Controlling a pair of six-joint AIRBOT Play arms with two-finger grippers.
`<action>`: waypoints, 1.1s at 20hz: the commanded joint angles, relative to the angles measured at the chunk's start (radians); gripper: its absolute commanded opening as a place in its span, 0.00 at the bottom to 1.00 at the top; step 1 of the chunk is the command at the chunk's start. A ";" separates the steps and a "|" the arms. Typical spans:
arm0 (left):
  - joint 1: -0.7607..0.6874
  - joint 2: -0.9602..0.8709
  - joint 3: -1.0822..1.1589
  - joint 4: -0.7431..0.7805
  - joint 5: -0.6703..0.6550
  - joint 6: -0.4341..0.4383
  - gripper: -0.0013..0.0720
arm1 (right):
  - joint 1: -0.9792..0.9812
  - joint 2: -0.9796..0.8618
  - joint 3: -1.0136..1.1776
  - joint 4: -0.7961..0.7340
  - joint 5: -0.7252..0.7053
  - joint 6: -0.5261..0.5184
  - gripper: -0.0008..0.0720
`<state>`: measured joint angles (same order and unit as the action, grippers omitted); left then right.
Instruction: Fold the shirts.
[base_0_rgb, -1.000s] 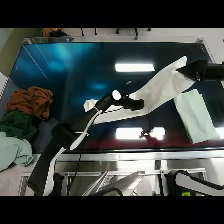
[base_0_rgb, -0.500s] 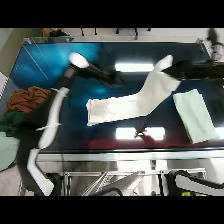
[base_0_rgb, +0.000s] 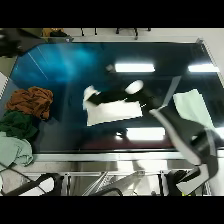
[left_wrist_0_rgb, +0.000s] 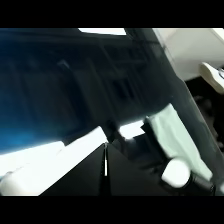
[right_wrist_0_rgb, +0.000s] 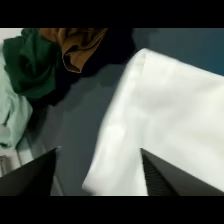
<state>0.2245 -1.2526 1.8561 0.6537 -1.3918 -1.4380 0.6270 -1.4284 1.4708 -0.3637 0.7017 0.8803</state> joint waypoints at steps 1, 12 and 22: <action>0.106 0.126 -0.129 0.001 0.013 0.052 0.04 | 0.118 -0.085 0.009 0.060 -0.263 -0.181 0.86; 0.129 0.163 -0.224 0.001 0.023 0.087 0.04 | -0.679 0.058 0.004 -0.446 0.485 0.280 0.98; 0.129 0.163 -0.225 0.008 0.021 0.087 0.04 | -0.644 -0.227 -0.002 -0.271 0.587 0.197 0.94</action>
<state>0.3527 -1.0904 1.6314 0.6582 -1.3724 -1.3514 -0.0471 -1.6024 1.4715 -0.6693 1.2774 1.1065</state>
